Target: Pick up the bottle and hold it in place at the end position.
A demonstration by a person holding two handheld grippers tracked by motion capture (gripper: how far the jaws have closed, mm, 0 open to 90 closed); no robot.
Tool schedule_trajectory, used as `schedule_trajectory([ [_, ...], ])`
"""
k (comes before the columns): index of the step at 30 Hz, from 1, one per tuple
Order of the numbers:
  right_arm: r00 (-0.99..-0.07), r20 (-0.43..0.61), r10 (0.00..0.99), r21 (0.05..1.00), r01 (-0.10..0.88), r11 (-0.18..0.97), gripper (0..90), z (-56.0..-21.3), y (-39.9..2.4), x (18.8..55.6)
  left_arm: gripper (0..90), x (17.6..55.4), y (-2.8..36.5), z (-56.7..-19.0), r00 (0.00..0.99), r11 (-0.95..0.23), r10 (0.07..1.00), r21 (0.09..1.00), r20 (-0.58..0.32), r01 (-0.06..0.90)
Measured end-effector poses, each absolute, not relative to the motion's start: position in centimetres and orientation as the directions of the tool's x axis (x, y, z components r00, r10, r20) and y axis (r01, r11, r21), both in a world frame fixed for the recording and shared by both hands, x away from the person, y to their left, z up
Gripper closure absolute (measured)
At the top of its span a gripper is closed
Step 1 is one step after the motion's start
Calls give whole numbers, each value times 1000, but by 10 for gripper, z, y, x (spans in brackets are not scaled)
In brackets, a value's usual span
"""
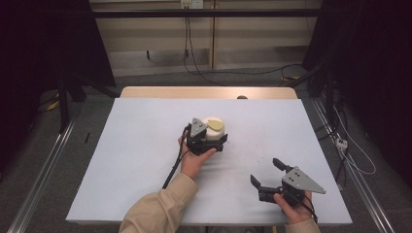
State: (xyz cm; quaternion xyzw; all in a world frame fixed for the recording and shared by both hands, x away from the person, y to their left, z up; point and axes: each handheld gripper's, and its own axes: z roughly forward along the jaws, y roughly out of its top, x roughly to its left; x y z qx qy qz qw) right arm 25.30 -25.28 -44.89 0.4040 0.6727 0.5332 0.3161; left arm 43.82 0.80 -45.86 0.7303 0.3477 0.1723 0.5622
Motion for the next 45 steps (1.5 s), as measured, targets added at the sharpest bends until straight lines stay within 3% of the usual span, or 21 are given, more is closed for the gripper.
schedule_trajectory([
  [45,-503,1,864,966,224,129,39,-446,-238,275,44,432,15,-460,719,-155,685,942,-114,297],
])
